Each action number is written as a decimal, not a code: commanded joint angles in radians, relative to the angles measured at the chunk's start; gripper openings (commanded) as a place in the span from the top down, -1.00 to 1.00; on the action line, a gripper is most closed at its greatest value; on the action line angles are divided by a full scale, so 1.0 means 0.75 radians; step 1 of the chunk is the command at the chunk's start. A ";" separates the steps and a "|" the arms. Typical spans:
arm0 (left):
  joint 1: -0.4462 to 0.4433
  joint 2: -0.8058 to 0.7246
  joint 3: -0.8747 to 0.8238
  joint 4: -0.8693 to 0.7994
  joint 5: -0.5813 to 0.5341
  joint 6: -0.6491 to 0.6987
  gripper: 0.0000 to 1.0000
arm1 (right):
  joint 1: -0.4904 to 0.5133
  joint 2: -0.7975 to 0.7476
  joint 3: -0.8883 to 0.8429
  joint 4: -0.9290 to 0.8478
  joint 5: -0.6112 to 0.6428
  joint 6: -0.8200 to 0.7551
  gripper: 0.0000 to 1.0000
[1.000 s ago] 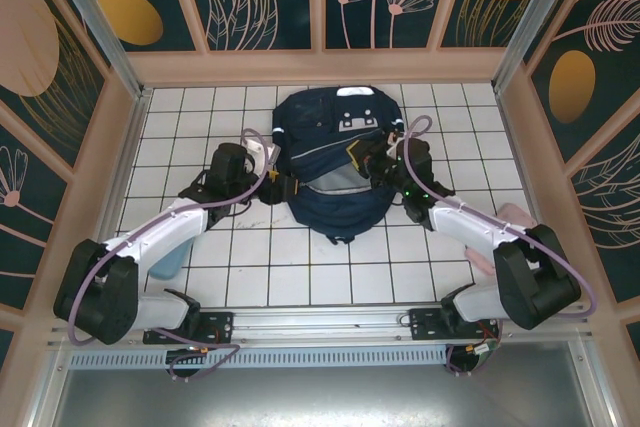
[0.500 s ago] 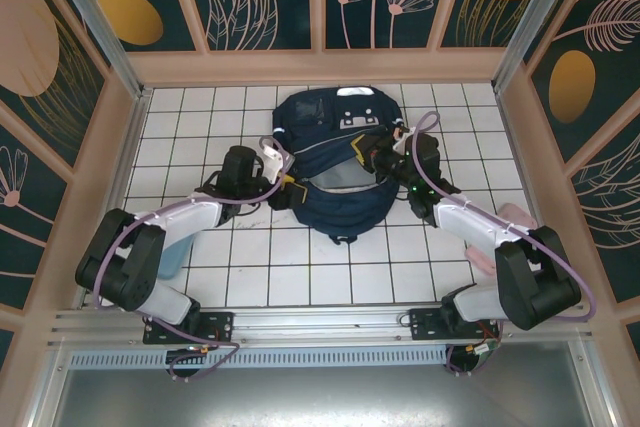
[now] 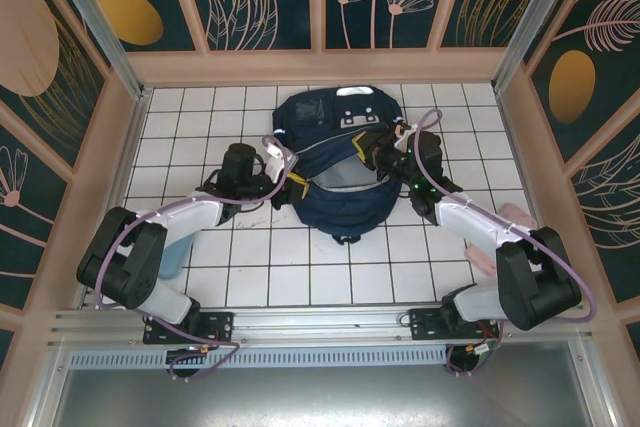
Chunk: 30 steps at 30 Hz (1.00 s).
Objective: Pack books, pencil case, and school supplies into a backpack
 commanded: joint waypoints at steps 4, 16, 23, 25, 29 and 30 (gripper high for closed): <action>-0.003 -0.071 -0.037 0.088 0.154 -0.018 0.68 | -0.025 -0.060 0.114 0.179 0.040 -0.051 0.82; -0.003 -0.058 -0.017 0.009 -0.134 -0.039 1.00 | -0.035 -0.055 0.113 0.142 0.048 -0.064 0.83; -0.003 -0.117 -0.009 -0.120 -0.679 -0.138 1.00 | -0.060 -0.160 0.079 0.033 0.131 -0.115 0.85; -0.003 -0.099 0.010 -0.141 -0.799 -0.166 1.00 | -0.068 -0.171 0.083 0.019 0.130 -0.133 0.85; -0.002 -0.030 0.075 -0.141 -0.863 -0.193 1.00 | -0.089 -0.146 0.087 0.037 0.079 -0.137 0.86; -0.003 -0.006 0.097 -0.139 -0.863 -0.198 1.00 | -0.092 -0.133 0.091 0.040 0.063 -0.140 0.86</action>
